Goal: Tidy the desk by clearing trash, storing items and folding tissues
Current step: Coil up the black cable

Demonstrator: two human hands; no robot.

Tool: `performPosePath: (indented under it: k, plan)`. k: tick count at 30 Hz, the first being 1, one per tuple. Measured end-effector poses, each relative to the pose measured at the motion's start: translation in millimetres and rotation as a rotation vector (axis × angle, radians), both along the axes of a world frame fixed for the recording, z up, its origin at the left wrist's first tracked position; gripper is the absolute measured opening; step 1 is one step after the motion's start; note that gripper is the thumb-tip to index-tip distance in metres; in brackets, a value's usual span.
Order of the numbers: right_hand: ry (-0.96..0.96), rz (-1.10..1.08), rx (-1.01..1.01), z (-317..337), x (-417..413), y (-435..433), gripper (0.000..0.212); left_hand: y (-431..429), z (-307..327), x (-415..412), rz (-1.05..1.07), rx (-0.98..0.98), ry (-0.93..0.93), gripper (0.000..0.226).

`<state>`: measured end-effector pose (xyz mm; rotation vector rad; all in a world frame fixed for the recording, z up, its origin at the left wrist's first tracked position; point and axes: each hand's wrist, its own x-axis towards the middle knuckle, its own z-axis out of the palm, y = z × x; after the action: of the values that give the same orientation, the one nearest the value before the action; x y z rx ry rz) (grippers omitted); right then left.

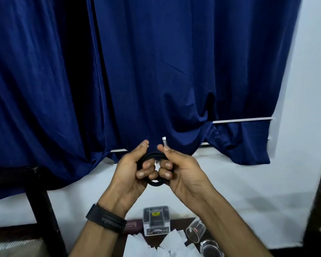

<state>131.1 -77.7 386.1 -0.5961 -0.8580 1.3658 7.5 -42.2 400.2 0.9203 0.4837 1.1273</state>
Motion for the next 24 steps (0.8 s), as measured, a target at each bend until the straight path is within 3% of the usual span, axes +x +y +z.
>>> performPosePath:
  k: [4,10,13,16,19,22,24]
  plan:
    - [-0.049,0.062,0.011,-3.5,2.5,-11.2,0.025,-6.6,9.1,-6.7,-0.149,-0.043,0.023,0.015]
    - [0.086,0.028,0.056,-4.4,4.7,-21.8,0.029,-17.6,14.6,-9.5,-0.271,-0.026,0.042,0.036]
    - [0.097,-0.094,0.065,-6.4,0.7,-18.1,0.035,-22.1,10.4,3.3,-0.097,0.030,0.108,0.035]
    - [0.032,-0.173,0.076,-11.5,0.7,-12.1,0.037,-17.7,0.6,12.1,0.173,0.169,0.292,0.033]
    - [0.040,-0.249,0.061,-9.7,7.7,-9.6,0.035,-22.8,5.0,13.4,0.112,0.261,0.383,0.055]
    - [0.117,-0.270,0.018,-8.2,14.1,-4.9,0.035,-28.7,8.6,5.8,-0.208,0.105,0.073,0.052]
    - [0.184,-0.257,-0.023,-9.8,16.1,-0.1,0.035,-29.1,4.2,-2.0,-0.318,0.013,-0.091,0.067]
